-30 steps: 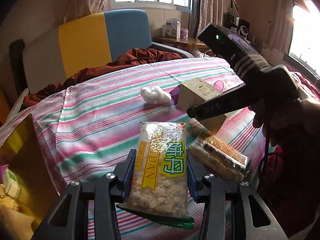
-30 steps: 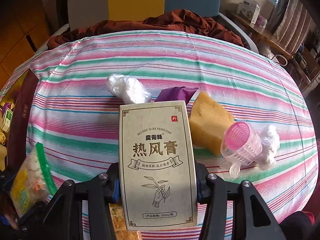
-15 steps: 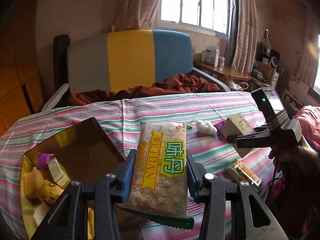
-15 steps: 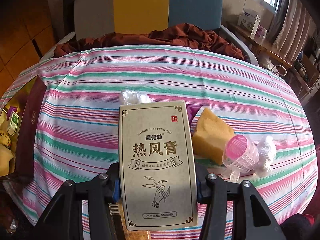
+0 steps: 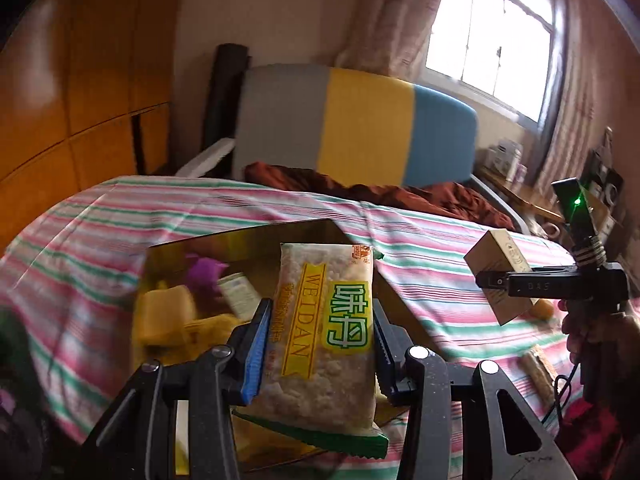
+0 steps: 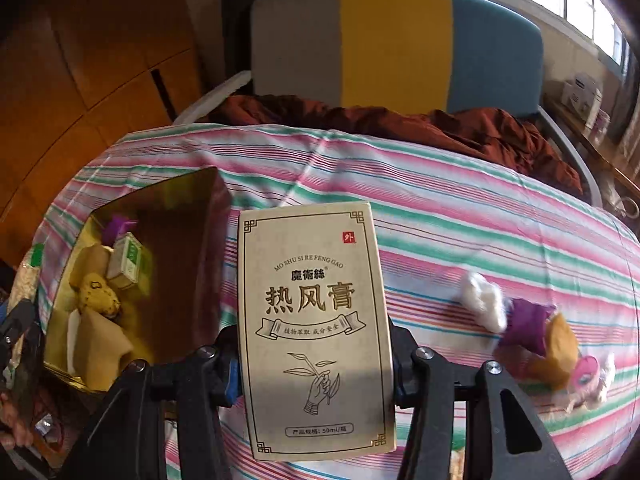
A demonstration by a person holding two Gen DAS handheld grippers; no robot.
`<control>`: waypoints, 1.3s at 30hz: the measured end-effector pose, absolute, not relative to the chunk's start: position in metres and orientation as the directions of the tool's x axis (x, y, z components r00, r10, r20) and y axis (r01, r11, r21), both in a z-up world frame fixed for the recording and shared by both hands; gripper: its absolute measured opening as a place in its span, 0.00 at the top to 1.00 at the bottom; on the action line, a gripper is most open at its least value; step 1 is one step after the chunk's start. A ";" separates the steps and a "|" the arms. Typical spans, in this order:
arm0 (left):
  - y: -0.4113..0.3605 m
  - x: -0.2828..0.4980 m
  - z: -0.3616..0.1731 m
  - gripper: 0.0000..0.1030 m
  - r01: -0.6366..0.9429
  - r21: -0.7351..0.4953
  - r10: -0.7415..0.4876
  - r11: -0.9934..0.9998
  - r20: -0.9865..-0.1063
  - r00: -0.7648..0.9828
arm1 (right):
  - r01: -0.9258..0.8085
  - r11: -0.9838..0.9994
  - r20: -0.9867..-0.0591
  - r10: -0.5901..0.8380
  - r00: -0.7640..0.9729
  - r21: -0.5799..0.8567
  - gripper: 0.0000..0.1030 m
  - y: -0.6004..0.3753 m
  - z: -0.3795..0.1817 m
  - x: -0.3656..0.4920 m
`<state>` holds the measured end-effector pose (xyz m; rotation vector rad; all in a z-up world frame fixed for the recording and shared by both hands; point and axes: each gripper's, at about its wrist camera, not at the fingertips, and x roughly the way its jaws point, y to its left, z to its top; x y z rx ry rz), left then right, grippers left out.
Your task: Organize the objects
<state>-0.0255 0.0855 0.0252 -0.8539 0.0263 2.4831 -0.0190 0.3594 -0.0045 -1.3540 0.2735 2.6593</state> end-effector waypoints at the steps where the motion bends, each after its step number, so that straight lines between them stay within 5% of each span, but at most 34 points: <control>1: 0.075 -0.028 0.024 0.56 -0.451 -0.150 0.447 -0.880 -0.583 -0.679 | -0.178 -0.978 -0.808 0.020 -0.589 0.106 0.49 0.347 -0.002 -0.027; 15: -0.017 -0.022 -0.006 0.56 -0.258 -0.188 0.318 -0.948 -0.639 -0.701 | 0.064 -0.994 -0.869 -0.104 -0.483 0.084 0.49 0.233 -0.039 -0.104; 39: -0.007 -0.035 -0.007 0.56 -0.277 -0.216 0.349 -0.936 -0.646 -0.679 | 0.004 -1.000 -0.901 -0.029 -0.434 0.030 0.46 0.219 -0.069 -0.176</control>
